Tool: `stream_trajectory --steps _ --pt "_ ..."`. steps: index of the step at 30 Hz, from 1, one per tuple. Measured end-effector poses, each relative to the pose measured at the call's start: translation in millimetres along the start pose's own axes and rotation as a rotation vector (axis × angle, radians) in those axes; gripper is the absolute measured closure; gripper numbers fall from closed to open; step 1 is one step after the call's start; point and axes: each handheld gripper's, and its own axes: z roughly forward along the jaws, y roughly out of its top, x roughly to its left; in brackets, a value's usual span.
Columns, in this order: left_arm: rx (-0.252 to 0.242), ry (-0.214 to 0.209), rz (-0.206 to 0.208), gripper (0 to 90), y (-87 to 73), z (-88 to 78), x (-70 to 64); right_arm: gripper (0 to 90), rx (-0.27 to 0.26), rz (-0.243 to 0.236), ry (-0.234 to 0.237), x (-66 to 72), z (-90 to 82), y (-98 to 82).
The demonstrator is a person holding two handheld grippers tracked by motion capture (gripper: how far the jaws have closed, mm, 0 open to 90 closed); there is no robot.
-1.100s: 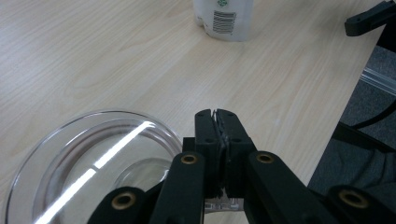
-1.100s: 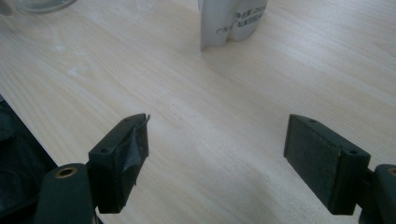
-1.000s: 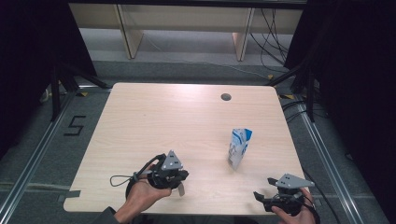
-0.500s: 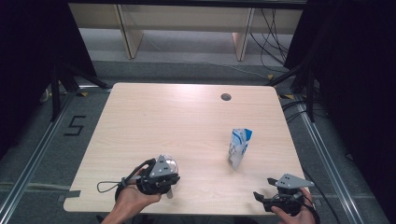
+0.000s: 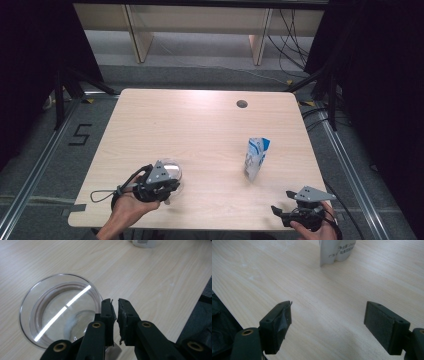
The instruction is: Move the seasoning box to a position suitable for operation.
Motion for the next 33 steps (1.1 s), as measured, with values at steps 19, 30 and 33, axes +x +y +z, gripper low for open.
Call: stream_trajectory --steps 19,30,33 --pt "0.005 0.026 -0.006 81.5 -16.4 -18.5 4.9 22.8 0.000 -0.001 0.001 0.3 0.8 -0.1" --pt "-0.008 0.055 -0.053 80.9 -33.3 -28.8 14.9 22.8 0.009 0.013 0.005 1.3 1.5 -0.1" --pt "-0.015 0.073 -0.059 80.8 -37.1 -30.8 18.3 22.8 0.012 0.019 0.014 1.6 1.9 -0.1"
